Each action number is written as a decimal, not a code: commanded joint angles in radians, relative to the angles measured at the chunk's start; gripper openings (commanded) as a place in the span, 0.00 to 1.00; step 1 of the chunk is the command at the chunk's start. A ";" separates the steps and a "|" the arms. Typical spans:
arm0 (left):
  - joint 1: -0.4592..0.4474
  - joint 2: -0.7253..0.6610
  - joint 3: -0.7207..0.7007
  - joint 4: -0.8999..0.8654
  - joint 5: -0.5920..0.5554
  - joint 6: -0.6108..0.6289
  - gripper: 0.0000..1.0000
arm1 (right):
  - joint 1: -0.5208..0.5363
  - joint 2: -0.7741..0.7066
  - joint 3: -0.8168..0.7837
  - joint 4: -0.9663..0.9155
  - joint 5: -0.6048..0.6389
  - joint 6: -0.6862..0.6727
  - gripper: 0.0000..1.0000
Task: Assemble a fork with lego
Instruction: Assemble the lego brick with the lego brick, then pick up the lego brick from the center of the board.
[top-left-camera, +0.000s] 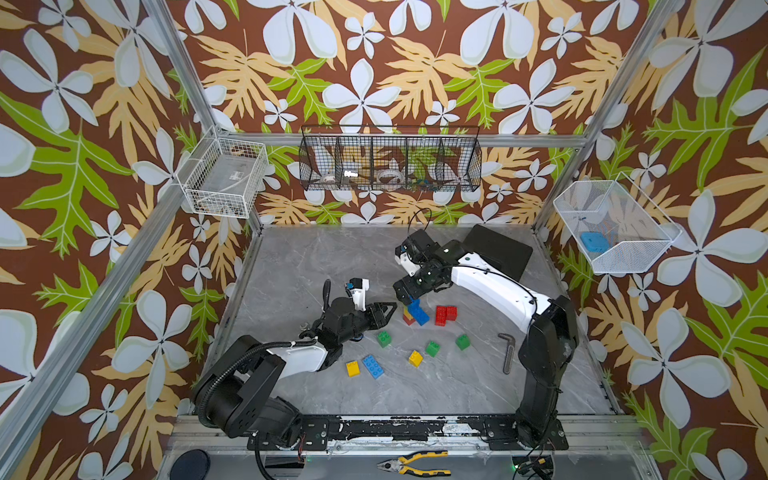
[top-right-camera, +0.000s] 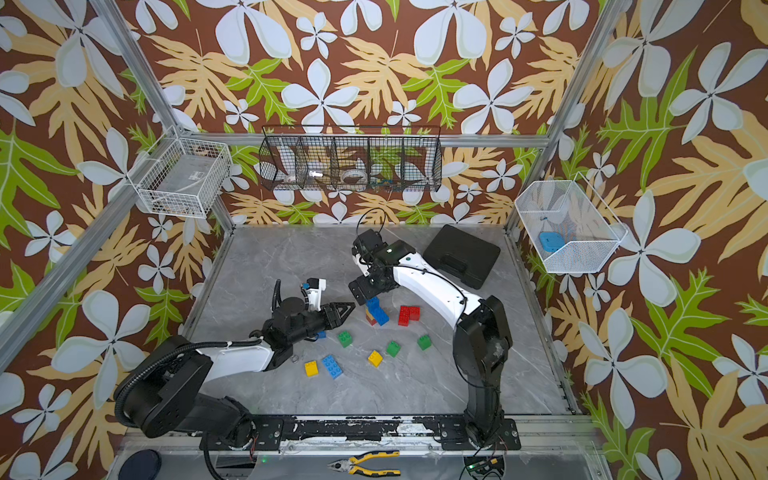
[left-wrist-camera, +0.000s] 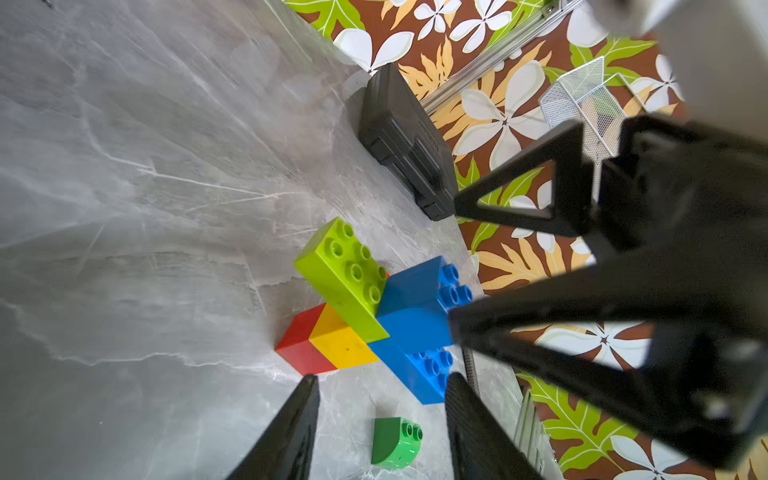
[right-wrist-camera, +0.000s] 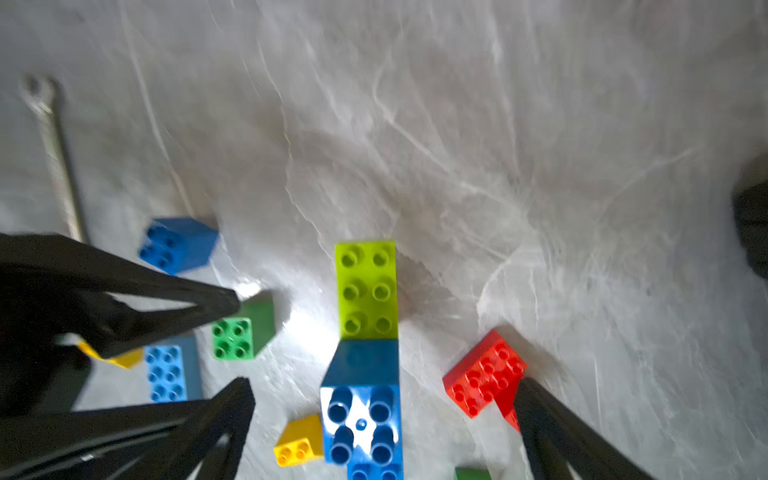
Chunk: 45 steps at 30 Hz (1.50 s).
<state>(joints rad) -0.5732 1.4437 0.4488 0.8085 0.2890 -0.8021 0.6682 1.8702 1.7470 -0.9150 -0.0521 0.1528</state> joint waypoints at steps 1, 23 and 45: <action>-0.001 -0.026 -0.002 -0.015 -0.031 0.026 0.52 | 0.000 -0.074 -0.077 0.143 0.020 0.037 1.00; -0.504 0.043 0.162 -0.308 -0.411 0.164 0.52 | -0.230 -0.741 -1.197 0.687 0.016 0.369 0.77; -0.534 0.105 0.219 -0.265 -0.413 0.131 0.51 | -0.198 -0.523 -1.125 0.589 0.047 0.225 0.58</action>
<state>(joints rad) -1.1053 1.5524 0.6613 0.5163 -0.1078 -0.6754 0.4572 1.3445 0.6155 -0.3092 -0.0177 0.3889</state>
